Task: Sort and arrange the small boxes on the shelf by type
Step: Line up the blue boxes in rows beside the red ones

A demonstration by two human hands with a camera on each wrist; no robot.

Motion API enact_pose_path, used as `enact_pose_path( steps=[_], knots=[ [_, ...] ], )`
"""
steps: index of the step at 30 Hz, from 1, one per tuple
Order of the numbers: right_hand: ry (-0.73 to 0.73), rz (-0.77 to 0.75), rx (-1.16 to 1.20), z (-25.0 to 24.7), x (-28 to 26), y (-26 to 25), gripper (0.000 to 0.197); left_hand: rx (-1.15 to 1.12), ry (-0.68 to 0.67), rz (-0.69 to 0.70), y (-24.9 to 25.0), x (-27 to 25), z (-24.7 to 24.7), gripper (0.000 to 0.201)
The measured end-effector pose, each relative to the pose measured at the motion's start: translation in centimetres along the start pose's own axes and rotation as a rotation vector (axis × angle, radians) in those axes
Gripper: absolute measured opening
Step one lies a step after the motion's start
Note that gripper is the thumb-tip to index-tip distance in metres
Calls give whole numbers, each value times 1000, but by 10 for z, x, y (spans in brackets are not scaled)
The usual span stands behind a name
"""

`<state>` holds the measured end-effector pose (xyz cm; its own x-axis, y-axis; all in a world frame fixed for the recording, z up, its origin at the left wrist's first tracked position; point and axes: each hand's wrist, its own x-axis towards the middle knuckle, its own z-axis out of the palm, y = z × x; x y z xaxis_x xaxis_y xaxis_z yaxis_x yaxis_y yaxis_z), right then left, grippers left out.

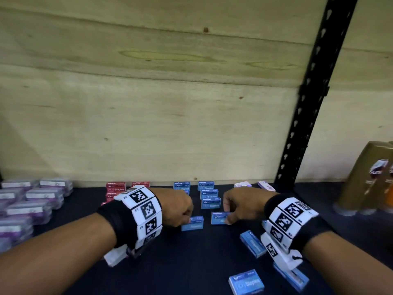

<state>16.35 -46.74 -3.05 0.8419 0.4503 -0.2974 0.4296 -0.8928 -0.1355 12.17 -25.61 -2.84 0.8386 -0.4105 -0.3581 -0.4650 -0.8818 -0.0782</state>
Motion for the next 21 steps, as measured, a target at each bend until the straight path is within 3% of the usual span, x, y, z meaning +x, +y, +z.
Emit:
enact_pose_path(
  steps=[10,21],
  knots=[
    [52,-24,-25,2,17,-9,25,44,18,-100,-22,1,3,29],
    [50,-24,-22,3,24,-7,26,22,-66,-137,-17,3,-1,30]
  ],
)
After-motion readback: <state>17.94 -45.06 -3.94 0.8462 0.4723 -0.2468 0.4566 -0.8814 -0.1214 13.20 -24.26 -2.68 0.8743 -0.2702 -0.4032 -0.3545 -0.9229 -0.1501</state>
